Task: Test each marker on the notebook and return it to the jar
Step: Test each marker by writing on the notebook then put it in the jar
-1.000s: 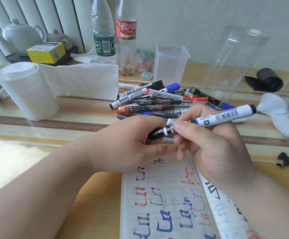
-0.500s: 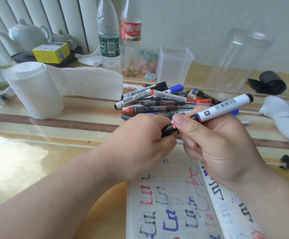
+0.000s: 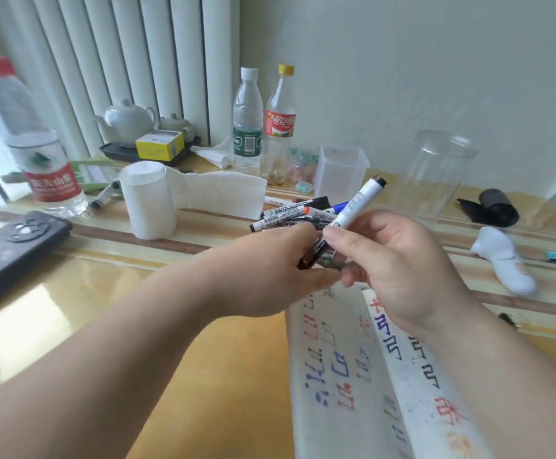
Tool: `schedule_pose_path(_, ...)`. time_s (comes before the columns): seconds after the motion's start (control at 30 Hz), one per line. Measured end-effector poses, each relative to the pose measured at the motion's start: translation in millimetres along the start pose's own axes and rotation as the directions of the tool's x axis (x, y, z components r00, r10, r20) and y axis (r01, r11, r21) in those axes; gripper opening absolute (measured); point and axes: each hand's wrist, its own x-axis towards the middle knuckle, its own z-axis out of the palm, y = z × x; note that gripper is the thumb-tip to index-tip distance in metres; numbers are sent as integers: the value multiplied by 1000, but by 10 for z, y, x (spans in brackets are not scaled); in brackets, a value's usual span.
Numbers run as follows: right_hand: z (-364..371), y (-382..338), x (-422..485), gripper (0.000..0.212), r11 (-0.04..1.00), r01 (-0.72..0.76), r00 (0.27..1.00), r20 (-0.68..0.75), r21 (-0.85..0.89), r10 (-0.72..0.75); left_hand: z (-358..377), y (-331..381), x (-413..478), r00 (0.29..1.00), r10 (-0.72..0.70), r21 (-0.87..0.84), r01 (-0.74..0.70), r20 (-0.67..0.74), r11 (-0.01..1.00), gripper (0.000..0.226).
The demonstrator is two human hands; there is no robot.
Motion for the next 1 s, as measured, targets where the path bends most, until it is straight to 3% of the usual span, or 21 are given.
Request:
schedule_pose_path(0.07, 114, -194, -99, 15, 991, -8, 993, 112, -136, 23, -197, 41, -321, 995, -37, 39, 40, -91, 998, 33)
schedule_pose_path(0.13, 316, -373, -226, 9, 984, 8, 986, 167, -176, 22, -372, 9, -756, 960, -56, 10, 61, -276, 998, 36)
schedule_pose_path(0.23, 829, -576, -416, 7, 976, 74, 975, 223, -205, -27, -496, -145, -1536, 865, -164, -177, 89, -473, 980, 20)
schedule_pose_path(0.37, 1821, -620, -603, 8, 978, 105, 929, 370, -180, -32, -495, -587, -2581, 715, -409, -361, 230, -567, 904, 3)
schedule_pose_path(0.53, 3365, -416, -902, 11, 981, 119, 809, 588, -155, -5, -455, -1315, -3955, 457, -638, -422, 491, -620, 762, 12)
schedule_pose_path(0.7, 4838, -208, -1389, 9, 938, 284, 661, 749, -197, -42, -461, -1835, -5313, 148, -711, -504, 608, -687, 614, 14)
schedule_pose_path(0.87, 5954, 65, -1893, 9, 898, 392, 532, 846, -200, -44, -464, -2175, -6456, -157, -731, -652, 599, -664, 465, 12)
schedule_pose_path(0.93, 6253, 159, -2049, 8, 887, 414, 486, 874, -204, -26, -430, -2243, -6731, -249, -718, -697, 571, -650, 433, 15)
schedule_pose_path(1.0, 6572, 248, -2235, 8, 883, 423, 429, 903, -203, 2, -354, -2296, -6962, -312, -716, -728, 565, -624, 388, 5)
